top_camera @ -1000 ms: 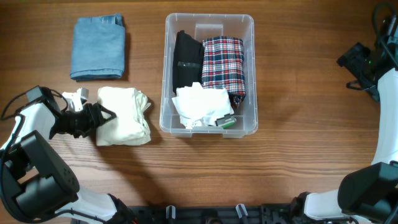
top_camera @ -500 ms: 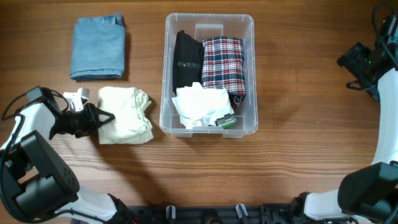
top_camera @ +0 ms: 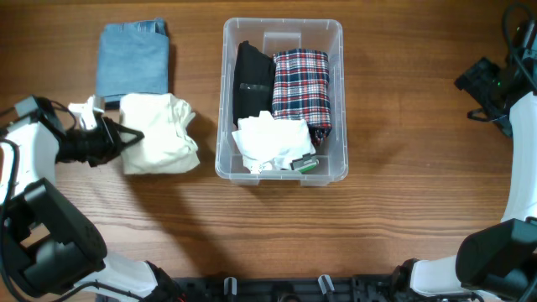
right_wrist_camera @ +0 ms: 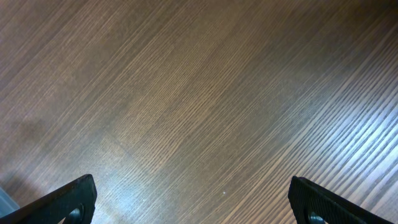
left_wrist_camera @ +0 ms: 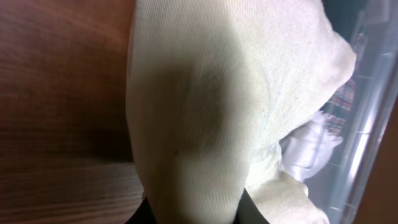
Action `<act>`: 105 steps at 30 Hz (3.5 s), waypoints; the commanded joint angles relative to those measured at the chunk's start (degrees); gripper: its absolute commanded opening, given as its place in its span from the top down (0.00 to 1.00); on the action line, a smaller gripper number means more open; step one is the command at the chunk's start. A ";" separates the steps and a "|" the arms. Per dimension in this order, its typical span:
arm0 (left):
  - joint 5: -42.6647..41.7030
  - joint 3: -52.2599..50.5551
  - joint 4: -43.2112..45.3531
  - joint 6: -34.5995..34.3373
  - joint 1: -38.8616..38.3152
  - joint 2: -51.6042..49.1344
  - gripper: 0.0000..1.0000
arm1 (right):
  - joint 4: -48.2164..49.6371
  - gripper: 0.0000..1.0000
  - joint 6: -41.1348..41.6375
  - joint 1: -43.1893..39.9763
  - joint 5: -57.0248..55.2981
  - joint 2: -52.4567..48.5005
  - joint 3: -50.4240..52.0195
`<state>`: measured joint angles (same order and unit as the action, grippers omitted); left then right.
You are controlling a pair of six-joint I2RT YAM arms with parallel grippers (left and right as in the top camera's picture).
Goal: Pack container
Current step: 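Lift the cream cloth and carry it over the bin, then lower the cream cloth into the bin's back right and press down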
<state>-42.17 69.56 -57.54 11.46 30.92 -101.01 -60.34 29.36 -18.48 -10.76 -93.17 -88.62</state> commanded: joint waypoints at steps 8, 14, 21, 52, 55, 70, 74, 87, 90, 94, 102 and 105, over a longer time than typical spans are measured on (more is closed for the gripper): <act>-11.19 13.88 -2.29 -10.75 -0.98 15.06 0.96 | 0.15 0.00 0.76 -0.02 -0.37 -0.28 0.09; -10.51 15.06 -0.13 -18.75 -6.84 24.87 0.95 | 0.15 0.00 0.76 -0.02 -0.37 -0.28 0.09; -2.97 15.06 2.64 -32.65 -21.92 28.46 0.96 | 0.15 0.00 0.79 -0.02 -0.37 -0.28 0.09; 13.25 15.06 43.50 -44.96 -52.65 -7.54 0.82 | 0.31 0.00 0.79 -0.02 -0.37 -0.28 0.09; 15.61 15.04 43.67 -44.94 -52.68 -8.33 0.80 | 0.31 0.00 0.79 -0.02 -0.35 -0.28 0.09; 16.79 14.99 47.87 -45.16 -53.57 -12.20 0.34 | 0.31 0.00 0.76 -0.02 -0.35 -0.28 0.09; 16.74 14.99 48.61 -45.16 -53.22 -12.20 0.31 | 0.31 0.00 0.79 -0.02 -0.37 -0.28 0.09; 13.94 15.21 49.66 -44.70 -48.81 -2.12 0.20 | 0.31 0.00 0.79 -0.02 -0.37 -0.28 0.09; 13.94 15.21 49.70 -44.72 -48.87 0.35 0.23 | 0.31 0.00 0.79 -0.02 -0.37 -0.28 0.09; 14.32 15.21 49.66 -44.70 -51.08 0.22 0.38 | 0.31 0.00 0.76 -0.02 -0.37 -0.28 0.09; 30.58 15.19 49.59 -44.72 -56.98 -3.78 0.96 | 0.31 0.00 0.79 -0.02 -0.37 -0.28 0.09; 32.48 15.19 49.33 -44.72 -58.84 -6.01 0.96 | 0.31 0.00 0.79 -0.02 -0.35 -0.28 0.09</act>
<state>-16.56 84.40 -7.90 -33.52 -26.11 -103.94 -60.16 29.36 -18.48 -10.76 -93.17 -88.62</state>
